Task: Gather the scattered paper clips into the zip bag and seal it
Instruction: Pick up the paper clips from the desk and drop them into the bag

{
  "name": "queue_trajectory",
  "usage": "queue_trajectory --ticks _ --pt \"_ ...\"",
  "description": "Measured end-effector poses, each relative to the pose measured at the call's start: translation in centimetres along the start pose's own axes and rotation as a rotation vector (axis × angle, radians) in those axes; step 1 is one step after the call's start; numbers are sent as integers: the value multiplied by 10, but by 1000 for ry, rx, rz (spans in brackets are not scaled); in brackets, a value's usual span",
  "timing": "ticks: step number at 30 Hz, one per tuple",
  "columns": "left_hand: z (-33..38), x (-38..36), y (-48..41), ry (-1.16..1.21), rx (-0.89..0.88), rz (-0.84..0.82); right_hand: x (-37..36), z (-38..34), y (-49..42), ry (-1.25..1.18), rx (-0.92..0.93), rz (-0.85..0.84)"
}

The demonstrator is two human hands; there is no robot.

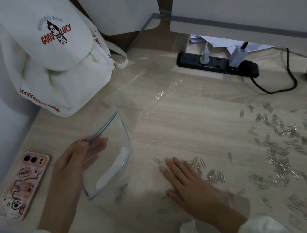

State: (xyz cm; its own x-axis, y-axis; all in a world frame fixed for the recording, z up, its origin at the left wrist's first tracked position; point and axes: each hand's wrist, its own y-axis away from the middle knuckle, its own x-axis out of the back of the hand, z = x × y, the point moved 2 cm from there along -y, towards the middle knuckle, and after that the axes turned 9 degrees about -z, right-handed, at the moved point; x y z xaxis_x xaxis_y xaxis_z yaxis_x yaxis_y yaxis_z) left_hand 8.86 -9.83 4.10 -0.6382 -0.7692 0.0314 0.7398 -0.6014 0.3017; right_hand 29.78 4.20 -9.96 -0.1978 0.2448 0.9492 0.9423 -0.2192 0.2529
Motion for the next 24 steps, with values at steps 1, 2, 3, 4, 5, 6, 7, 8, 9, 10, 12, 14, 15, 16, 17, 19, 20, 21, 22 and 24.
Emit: queue_trajectory --ticks 1,2,3,4,5,6,7,8,9,10,12,14,15,16,17,19,20,21,22,24 --pt "0 -1 1 -2 -3 -1 -3 -8 -1 -4 45 10" --pt "0 -2 3 -7 -9 -4 -7 -16 -3 2 94 6" --pt "0 -3 5 -12 -13 -13 -11 -23 -4 21 135 -9" --pt "-1 -5 8 -17 -13 -22 -15 -27 -5 43 165 -25" --pt "-1 -5 10 -17 -11 -27 -19 -29 -6 66 176 -25" --pt "-2 -6 13 -13 -10 -29 -22 -28 -7 84 153 -24" --pt "-3 -7 16 -8 -10 -28 -23 -24 -8 90 95 -33" --pt "-4 -9 19 -5 -10 -23 -22 -18 -9 82 26 -36" --pt "-4 -10 24 -3 -8 -18 -20 -12 -9 70 -36 -23" --pt "-5 -12 27 -1 -6 -15 -17 -8 -8 56 -82 -8" --pt "-6 -14 32 -2 -11 -16 -14 -9 -3 21 -65 9" --pt "-7 -17 39 -22 -17 -35 -17 -23 5 3 75 44" --pt "-8 -18 41 -28 -22 -40 -22 -32 8 4 147 54" --pt "-9 -20 43 -34 -25 -41 -29 -38 10 9 193 60" --pt "-10 -22 46 -35 -23 -39 -36 -42 11 24 203 70" --pt "-11 -26 48 -35 -18 -31 -41 -36 5 80 125 98" --pt "-12 -27 50 -38 -16 -27 -39 -29 2 103 52 101" --pt "-12 -28 53 -38 -13 -22 -35 -20 -1 114 -25 104" --pt "-14 -29 55 -39 -15 -19 -30 -9 -3 111 -101 115" --pt "-15 -31 62 -42 -21 -24 -21 10 -4 90 -223 129"
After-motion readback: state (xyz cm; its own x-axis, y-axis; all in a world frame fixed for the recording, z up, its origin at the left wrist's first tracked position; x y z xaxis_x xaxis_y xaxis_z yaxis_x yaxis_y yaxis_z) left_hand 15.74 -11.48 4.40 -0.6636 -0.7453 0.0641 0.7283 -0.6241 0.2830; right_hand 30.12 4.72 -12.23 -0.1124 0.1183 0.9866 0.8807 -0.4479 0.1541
